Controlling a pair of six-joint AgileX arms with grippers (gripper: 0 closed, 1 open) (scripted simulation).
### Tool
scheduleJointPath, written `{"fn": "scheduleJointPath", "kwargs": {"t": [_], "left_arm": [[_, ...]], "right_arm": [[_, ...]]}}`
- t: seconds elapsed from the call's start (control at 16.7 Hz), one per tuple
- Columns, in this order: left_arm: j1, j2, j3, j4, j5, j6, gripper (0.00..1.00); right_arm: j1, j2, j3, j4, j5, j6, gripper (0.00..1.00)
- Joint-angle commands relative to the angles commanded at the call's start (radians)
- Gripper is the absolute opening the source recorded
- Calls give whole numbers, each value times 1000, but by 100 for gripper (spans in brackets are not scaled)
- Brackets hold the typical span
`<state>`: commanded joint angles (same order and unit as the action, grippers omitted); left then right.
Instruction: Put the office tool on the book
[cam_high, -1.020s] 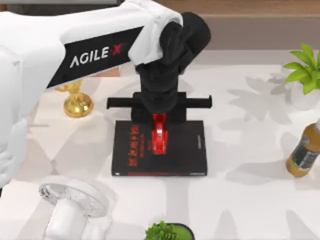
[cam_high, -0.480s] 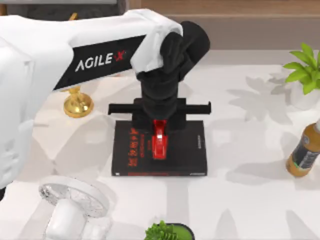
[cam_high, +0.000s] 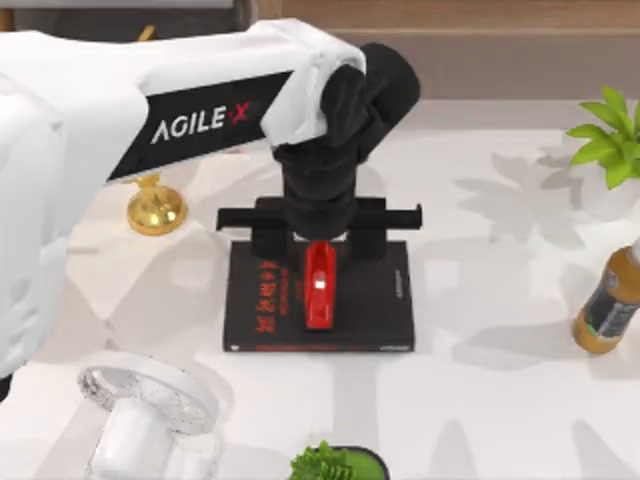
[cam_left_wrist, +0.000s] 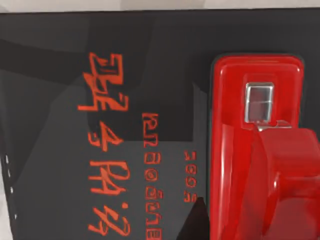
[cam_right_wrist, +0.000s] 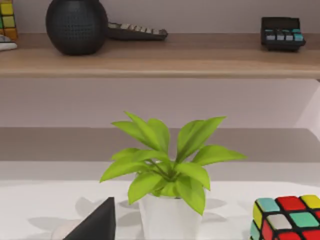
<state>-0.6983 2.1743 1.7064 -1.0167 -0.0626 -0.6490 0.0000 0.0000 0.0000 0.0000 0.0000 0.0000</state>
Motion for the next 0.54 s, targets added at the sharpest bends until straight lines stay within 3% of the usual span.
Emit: {"fn": "scheduleJointPath", "kwargs": {"t": [0.18, 0.54], "left_arm": [[0, 0, 0, 0, 0, 0, 98], [0, 0, 0, 0, 0, 0, 100]], "right_arm": [[0, 0, 0, 0, 0, 0, 100], [0, 0, 0, 0, 0, 0, 100]]}}
